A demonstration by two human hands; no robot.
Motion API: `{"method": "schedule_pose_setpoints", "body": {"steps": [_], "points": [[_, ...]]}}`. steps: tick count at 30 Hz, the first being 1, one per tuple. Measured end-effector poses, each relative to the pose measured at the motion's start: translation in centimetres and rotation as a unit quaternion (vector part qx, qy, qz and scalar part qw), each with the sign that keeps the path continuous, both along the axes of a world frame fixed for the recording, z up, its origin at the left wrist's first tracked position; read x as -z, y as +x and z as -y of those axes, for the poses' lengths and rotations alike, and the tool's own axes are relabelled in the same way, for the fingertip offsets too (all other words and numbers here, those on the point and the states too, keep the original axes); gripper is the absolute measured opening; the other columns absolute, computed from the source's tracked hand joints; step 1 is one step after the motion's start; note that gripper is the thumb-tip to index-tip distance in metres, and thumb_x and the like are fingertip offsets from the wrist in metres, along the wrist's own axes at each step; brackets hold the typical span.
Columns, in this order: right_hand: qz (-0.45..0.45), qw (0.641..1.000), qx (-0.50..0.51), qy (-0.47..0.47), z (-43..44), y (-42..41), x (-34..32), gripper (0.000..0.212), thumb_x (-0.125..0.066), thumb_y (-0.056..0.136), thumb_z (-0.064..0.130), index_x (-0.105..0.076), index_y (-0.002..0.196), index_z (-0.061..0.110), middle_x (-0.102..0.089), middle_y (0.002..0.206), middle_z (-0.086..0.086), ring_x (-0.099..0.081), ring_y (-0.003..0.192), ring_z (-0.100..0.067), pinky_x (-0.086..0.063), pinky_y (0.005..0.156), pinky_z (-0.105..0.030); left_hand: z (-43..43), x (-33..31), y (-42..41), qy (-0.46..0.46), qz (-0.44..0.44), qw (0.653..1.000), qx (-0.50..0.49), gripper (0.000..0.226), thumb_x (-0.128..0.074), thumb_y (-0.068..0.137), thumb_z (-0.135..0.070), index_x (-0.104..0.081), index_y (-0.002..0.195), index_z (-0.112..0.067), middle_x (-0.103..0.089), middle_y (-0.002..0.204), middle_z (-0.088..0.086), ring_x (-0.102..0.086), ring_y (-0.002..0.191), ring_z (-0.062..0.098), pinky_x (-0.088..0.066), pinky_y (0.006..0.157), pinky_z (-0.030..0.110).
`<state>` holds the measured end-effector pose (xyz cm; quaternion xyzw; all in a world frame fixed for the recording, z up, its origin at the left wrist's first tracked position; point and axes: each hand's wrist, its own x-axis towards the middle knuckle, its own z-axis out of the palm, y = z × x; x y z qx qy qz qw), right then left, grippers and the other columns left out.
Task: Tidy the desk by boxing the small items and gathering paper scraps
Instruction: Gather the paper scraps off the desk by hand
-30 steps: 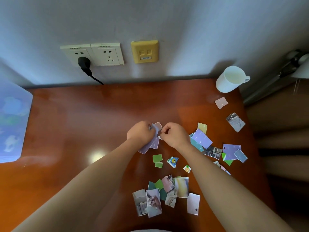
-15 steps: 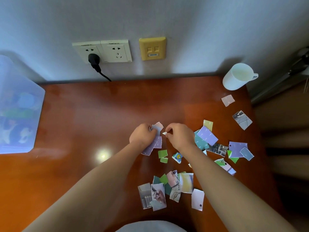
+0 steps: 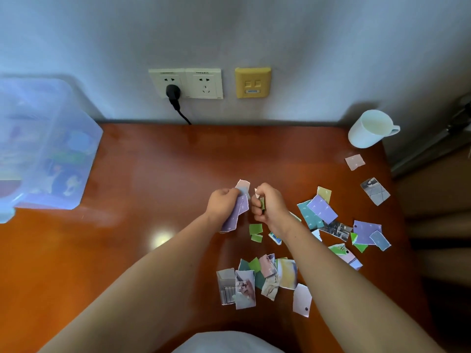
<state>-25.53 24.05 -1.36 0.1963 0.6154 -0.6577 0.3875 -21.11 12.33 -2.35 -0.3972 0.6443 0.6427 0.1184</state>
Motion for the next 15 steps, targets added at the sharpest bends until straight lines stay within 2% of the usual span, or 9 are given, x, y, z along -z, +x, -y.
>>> {"method": "schedule_pose_setpoints", "body": {"steps": [2, 5, 11, 15], "points": [[0.000, 0.999, 0.005, -0.054, 0.6, 0.9, -0.9, 0.019, -0.036, 0.083, 0.012, -0.034, 0.066, 0.018, -0.035, 0.052, 0.000, -0.028, 0.041, -0.013, -0.016, 0.041, -0.018, -0.2, -1.4, 1.2, 0.051, -0.035, 0.996, -0.063, 0.037, -0.052, 0.070, -0.019, -0.038, 0.036, -0.022, -0.037, 0.048, -0.004, -0.032, 0.053, 0.016, -0.028, 0.056, 0.026], [-0.005, 0.996, 0.001, -0.084, 1.9, 2.3, -1.6, 0.021, -0.037, 0.083, 0.013, -0.037, 0.063, 0.017, -0.037, 0.054, 0.000, -0.028, 0.039, -0.012, -0.016, 0.040, -0.017, 0.7, -2.4, 3.5, 0.087, -0.071, 0.986, -0.123, 0.053, -0.048, 0.082, -0.005, -0.036, 0.034, -0.024, -0.034, 0.046, -0.004, -0.031, 0.048, 0.013, -0.023, 0.051, 0.023], [-0.001, 0.995, -0.053, -0.085, 6.3, 6.3, -2.3, 0.022, -0.039, 0.085, 0.011, -0.039, 0.064, 0.018, -0.038, 0.055, -0.002, -0.029, 0.037, -0.012, -0.018, 0.041, -0.016, 5.1, -3.7, 9.3, 0.126, -0.094, 0.961, -0.226, 0.034, -0.047, 0.087, -0.006, -0.037, 0.057, -0.019, -0.038, 0.057, -0.003, -0.035, 0.053, 0.009, -0.022, 0.053, 0.019], [-0.006, 0.990, -0.115, -0.078, 10.5, 9.4, -2.9, 0.022, -0.041, 0.084, 0.012, -0.040, 0.062, 0.017, -0.039, 0.056, -0.002, -0.029, 0.039, -0.014, -0.019, 0.042, -0.018, 8.4, -4.1, 13.4, 0.109, -0.112, 0.953, -0.258, 0.046, -0.044, 0.085, -0.003, -0.036, 0.044, -0.022, -0.035, 0.048, -0.005, -0.031, 0.048, 0.011, -0.026, 0.057, 0.021]]}}
